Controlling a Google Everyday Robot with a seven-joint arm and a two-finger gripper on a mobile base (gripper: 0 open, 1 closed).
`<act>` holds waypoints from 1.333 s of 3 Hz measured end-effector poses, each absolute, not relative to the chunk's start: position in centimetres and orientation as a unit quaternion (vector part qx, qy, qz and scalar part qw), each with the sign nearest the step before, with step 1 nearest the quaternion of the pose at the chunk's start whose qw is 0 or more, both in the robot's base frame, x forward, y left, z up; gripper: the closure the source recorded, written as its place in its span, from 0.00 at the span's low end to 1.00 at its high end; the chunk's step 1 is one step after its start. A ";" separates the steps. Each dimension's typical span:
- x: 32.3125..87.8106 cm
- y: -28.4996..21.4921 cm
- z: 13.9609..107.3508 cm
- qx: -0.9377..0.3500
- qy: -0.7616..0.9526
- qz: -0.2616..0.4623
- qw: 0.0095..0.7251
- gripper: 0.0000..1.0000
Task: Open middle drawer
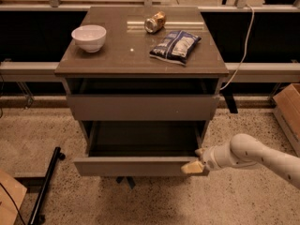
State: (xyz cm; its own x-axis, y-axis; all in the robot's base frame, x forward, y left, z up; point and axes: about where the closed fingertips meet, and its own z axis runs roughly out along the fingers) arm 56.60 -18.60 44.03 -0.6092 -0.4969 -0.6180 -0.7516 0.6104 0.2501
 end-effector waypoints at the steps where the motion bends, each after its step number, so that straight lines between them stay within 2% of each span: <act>1: 56.6 -18.6 44.2 -0.363 0.861 0.252 0.253 0.65; 2: 55.1 -19.4 43.9 -0.352 0.867 0.253 0.245 0.87; 3: 55.1 -19.4 44.0 -0.352 0.867 0.253 0.245 1.00; 4: 55.1 -19.4 44.1 -0.352 0.867 0.253 0.245 0.82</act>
Offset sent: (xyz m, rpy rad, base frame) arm -0.1259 -0.0688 -0.0129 -0.0180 0.1785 -0.1540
